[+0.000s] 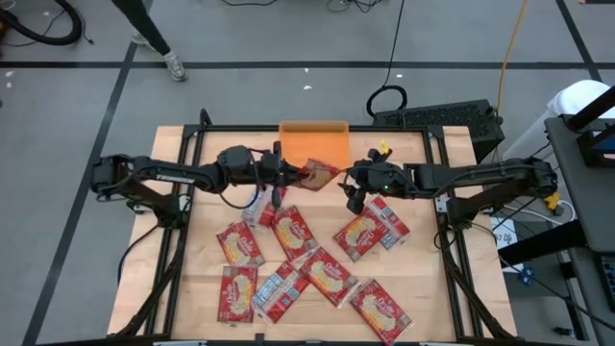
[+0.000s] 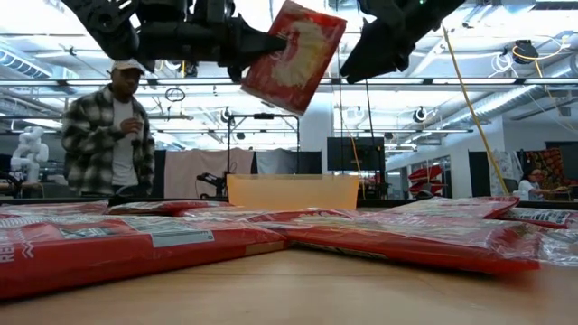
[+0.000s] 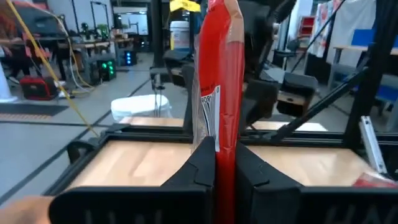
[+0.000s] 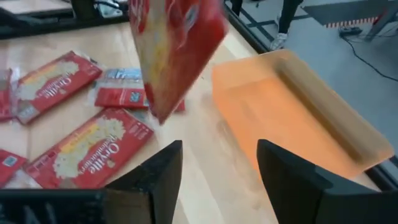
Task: Sort popcorn bags into baskets
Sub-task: Put the popcorn pack into the orange bin
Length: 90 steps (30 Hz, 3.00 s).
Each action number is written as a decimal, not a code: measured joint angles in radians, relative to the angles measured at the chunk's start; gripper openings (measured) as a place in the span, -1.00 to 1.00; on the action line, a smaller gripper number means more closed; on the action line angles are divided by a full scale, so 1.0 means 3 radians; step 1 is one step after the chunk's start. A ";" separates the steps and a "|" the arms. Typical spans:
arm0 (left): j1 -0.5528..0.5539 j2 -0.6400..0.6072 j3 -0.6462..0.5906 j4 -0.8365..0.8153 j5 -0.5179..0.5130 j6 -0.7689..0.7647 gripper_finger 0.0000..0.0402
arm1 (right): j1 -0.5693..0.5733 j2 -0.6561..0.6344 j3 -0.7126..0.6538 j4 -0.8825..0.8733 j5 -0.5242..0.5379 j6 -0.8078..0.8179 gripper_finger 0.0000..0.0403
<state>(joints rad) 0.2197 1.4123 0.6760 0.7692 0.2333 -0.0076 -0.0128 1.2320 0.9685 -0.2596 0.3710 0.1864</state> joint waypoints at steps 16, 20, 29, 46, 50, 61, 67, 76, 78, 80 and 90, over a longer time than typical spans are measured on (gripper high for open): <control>0.0044 0.0557 -0.0048 0.0925 -0.0076 -0.0158 -0.84 | -0.0004 -0.0203 -0.0415 0.0899 -0.0030 -0.0425 0.00; 0.0142 0.0572 -0.0048 0.0994 -0.0080 -0.0181 -0.84 | -0.0004 -0.0324 -0.0420 0.0838 -0.0031 -0.0425 0.00; 0.0162 0.0575 -0.0048 0.1158 0.0006 -0.0154 -0.92 | -0.0134 -0.0232 -0.0420 0.1253 -0.0096 -0.0670 0.00; 0.0311 0.0573 -0.0048 0.1207 0.0285 -0.0088 -0.92 | -0.0237 -0.0358 -0.0417 0.0800 -0.0123 -0.0390 0.12; 0.0271 0.0573 -0.0048 0.1208 0.0288 -0.0107 -0.85 | -0.0343 -0.0357 -0.0417 0.0874 -0.0154 -0.0519 0.20; 0.0223 0.0575 -0.0045 0.1418 0.0274 -0.0021 -0.91 | -0.0502 -0.0359 -0.0420 0.1277 -0.1000 -0.0861 -0.03; 0.0336 0.0574 -0.0044 0.1585 0.0277 0.0044 -0.83 | -0.0673 -0.0359 -0.0420 0.1327 -0.1142 -0.1101 -0.35; 0.0413 0.0573 -0.0044 0.1534 0.0347 -0.0027 -0.87 | -0.0942 -0.0215 -0.0415 0.1546 -0.1824 -0.0947 -0.93; 0.0392 0.0573 -0.0044 0.1541 0.0348 -0.0036 -0.80 | -0.0962 -0.0174 -0.0415 0.1550 -0.1864 -0.0925 -0.98; 0.0387 0.0573 -0.0044 0.1541 0.0357 -0.0014 -0.77 | -0.0963 -0.0143 -0.0415 0.1540 -0.1864 -0.0898 -0.96; 0.0455 0.0573 -0.0044 0.1522 0.0357 -0.0006 -0.91 | -0.0996 -0.0158 -0.0415 0.1454 -0.1864 -0.0664 -0.80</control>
<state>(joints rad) 0.3563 1.5841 0.6628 1.2258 0.3405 -0.0094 -0.3114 1.1847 0.8440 0.1764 -0.1881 -0.0130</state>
